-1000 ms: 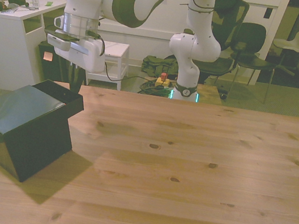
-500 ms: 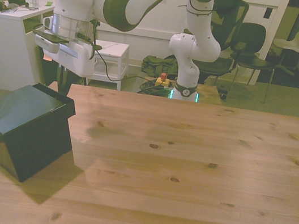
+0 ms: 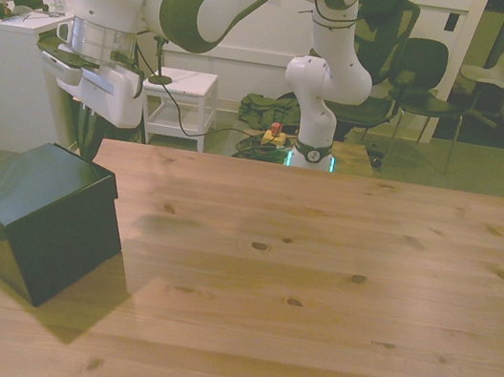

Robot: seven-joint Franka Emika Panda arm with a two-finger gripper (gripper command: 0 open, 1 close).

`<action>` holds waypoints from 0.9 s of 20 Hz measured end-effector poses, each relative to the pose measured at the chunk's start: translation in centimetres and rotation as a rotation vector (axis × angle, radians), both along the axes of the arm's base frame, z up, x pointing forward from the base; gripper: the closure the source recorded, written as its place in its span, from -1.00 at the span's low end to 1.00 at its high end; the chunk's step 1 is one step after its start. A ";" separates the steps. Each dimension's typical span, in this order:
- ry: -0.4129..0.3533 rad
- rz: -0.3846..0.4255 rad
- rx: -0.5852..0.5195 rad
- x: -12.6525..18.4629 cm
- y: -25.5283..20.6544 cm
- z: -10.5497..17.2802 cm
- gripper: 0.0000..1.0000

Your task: Close the top drawer

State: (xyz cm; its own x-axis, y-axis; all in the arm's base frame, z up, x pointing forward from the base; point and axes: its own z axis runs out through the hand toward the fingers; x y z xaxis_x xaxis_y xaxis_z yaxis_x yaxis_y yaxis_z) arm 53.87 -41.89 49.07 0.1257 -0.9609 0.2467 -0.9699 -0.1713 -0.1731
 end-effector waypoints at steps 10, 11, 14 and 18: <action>0.010 0.022 -0.010 1.1 0.0 0.0 1.00; 0.009 0.028 -0.008 1.2 0.3 0.0 1.00; 0.014 0.065 0.023 1.7 3.0 -0.7 1.00; 0.002 0.114 0.067 0.6 8.1 -0.8 1.00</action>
